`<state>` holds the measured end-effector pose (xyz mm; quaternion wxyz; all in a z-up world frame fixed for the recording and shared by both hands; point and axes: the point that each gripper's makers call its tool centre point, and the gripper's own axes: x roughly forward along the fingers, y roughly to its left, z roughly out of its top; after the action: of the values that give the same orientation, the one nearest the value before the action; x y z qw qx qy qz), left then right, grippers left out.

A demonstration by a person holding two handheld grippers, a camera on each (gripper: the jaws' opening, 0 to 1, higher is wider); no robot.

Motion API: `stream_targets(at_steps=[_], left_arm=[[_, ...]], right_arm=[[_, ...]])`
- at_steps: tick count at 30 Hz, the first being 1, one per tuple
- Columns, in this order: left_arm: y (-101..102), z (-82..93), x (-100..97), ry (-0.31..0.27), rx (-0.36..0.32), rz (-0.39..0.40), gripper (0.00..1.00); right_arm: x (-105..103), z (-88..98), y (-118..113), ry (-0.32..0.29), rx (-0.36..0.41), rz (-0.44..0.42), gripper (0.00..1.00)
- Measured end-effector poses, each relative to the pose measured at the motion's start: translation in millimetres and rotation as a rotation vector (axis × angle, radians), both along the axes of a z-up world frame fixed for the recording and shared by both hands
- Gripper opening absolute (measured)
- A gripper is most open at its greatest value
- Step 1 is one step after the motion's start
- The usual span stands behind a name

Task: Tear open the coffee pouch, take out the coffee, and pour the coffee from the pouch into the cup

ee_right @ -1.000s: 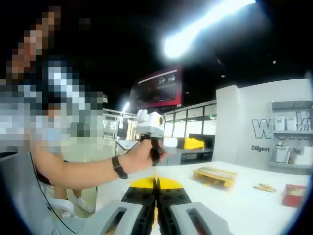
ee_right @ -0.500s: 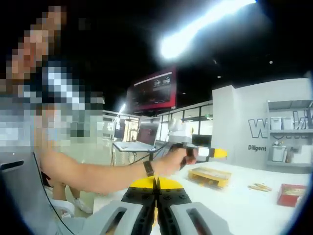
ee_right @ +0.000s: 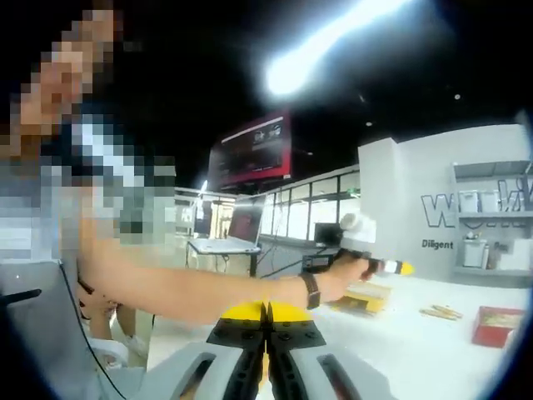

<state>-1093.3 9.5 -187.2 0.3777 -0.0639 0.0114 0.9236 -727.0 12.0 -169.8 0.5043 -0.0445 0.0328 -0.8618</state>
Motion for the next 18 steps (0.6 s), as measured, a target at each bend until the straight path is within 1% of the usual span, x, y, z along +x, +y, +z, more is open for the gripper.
stream_targets(at_steps=[4, 5, 7, 10, 12, 15, 18], left_arm=[[8.3, -7.9, -27.2, -0.001, -0.004, 0.032, 0.02], [11.1, -11.9, -33.9, -0.007, -0.015, 0.035, 0.02], [13.8, -21.9, -51.8, 0.003, -0.061, 0.056, 0.02], [16.3, -37.2, -68.4, -0.036, -0.065, 0.066, 0.02], [19.6, -48.2, -78.6, -0.079, -0.052, 0.060, 0.02], [19.8, -56.9, -95.3, -0.114, -0.027, 0.085, 0.03], [19.1, -62.2, -111.8, -0.133, -0.028, 0.116, 0.03]], right_arm=[[-6.4, -1.5, 4.3, 0.004, 0.006, -0.001, 0.00], [-7.6, -1.5, 5.5, 0.002, 0.002, -0.001, 0.00], [-11.2, -2.8, 7.8, 0.002, -0.004, -0.002, 0.00], [-15.5, -5.0, 8.9, 0.001, -0.008, -0.003, 0.00], [-17.3, -5.9, 8.4, 0.001, -0.009, -0.002, 0.00], [-19.3, -5.6, 7.2, 0.002, -0.012, 0.001, 0.00], [-22.6, -5.3, 8.1, 0.005, -0.016, 0.001, 0.00]])
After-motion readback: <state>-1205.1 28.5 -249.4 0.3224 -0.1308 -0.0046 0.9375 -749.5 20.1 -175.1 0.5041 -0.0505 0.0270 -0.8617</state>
